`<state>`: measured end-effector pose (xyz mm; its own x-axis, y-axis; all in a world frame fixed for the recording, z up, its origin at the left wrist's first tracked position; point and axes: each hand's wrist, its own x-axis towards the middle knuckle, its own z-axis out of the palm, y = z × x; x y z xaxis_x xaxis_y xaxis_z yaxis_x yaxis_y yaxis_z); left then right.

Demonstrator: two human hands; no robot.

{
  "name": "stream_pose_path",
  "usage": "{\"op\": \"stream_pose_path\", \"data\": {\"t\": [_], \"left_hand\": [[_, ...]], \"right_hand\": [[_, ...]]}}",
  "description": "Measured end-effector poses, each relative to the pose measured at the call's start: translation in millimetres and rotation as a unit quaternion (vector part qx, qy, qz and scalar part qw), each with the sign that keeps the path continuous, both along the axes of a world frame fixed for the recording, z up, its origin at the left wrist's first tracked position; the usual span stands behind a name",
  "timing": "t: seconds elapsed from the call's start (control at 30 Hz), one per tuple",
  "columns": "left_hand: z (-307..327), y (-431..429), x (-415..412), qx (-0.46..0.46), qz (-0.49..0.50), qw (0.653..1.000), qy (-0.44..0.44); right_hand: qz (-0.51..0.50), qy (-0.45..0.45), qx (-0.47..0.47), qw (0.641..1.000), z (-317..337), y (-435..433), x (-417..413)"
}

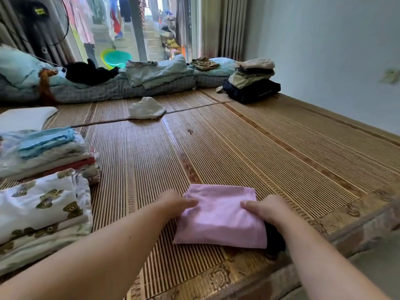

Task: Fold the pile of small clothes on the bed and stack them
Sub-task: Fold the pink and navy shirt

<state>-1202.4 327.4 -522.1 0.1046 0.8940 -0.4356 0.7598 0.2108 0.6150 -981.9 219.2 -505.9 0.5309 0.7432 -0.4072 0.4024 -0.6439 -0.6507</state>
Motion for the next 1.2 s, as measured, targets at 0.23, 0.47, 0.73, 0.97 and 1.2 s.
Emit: {"op": "stream_pose_path", "data": {"t": [0.23,0.47,0.73,0.97,1.2], "left_hand": [[-11.3,-15.6,-5.5,0.051,-0.102,0.993,0.035],[5.9,-48.3,-37.3,0.023,-0.226,0.972,-0.064],[46.2,-67.7,-103.9,0.063,-0.179,0.976,-0.107],[113.4,-52.2,-240.6,0.195,-0.042,0.957,-0.211],[109.8,-31.4,-361.3,0.256,0.065,0.955,-0.138]], "right_hand": [[0.075,-0.071,-0.035,0.994,-0.8,1.4,-16.6],[0.155,-0.012,0.045,0.987,-1.9,-21.7,-11.3],[0.289,-0.065,0.05,0.954,31.9,1.9,-56.6],[0.293,0.148,0.223,0.918,96.3,43.2,-176.1],[0.384,0.143,0.206,0.889,119.0,124.8,-317.1]]}}
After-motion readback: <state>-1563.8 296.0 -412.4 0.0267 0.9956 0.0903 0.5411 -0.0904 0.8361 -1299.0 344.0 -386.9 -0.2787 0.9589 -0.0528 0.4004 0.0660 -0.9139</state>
